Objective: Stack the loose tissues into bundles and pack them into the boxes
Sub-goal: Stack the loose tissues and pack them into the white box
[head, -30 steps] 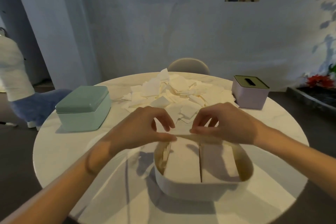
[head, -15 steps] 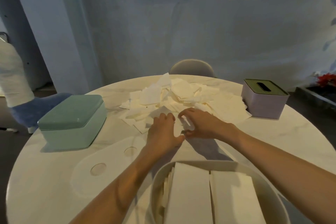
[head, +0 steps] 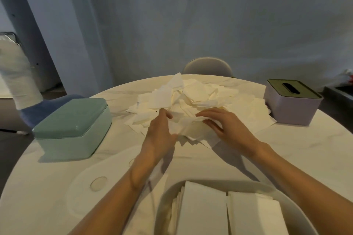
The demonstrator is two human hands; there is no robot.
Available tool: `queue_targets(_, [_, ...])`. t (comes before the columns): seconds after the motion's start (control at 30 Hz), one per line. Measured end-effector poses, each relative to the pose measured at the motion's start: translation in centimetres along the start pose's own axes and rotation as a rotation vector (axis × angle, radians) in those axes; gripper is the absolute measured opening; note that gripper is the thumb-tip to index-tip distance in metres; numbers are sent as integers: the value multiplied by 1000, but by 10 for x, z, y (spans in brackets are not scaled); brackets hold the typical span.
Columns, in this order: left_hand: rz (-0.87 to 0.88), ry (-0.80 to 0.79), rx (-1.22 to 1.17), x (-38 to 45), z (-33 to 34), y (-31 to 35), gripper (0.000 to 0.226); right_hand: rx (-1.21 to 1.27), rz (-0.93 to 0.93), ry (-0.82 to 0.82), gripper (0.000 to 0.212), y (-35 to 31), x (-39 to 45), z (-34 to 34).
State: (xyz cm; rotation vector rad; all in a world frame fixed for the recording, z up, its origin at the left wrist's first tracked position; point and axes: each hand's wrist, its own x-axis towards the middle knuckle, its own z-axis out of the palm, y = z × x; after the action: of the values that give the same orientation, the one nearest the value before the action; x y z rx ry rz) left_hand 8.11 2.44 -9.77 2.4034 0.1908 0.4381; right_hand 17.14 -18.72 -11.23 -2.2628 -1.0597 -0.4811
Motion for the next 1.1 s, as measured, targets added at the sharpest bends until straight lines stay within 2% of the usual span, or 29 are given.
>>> queue_targets(0.03, [-35, 3, -11, 2, -4, 1, 50, 62, 27, 44, 29, -2, -3, -3])
queue_targets(0.1, [-98, 20, -65, 5, -11, 3, 34, 205, 92, 125, 26, -7, -6, -11])
queue_targets(0.2, [-86, 94, -259, 5, -16, -1, 19, 336, 236, 242, 24, -13, -5, -20])
queue_targets(0.33, [-155, 124, -516, -1, -19, 0, 40, 495, 365, 272, 35, -17, -4, -30])
queue_targets(0.5, [-273, 109, -898, -2, -22, -1, 44, 807, 476, 159, 27, -23, -8, -37])
queue_targets(0.67, [-301, 23, -1228, -6, -21, 2, 42, 923, 514, 42, 21, -34, -9, -39])
queue_targets(0.77, [-298, -22, -1328, -8, -17, 0, 50, 993, 538, -9, 24, -38, -9, -43])
queue_targets(0.87, [-326, 27, -1411, -9, -15, 0, 49, 1032, 543, -43, 25, -41, -9, -45])
queue_targets(0.97, [-294, 35, -1391, -8, -12, -2, 46, 1012, 529, -79, 36, -41, -9, -47])
queue_targets(1.1, [-267, 7, -1361, -8, -7, -1, 55, 1049, 486, -124, 44, -40, -9, -52])
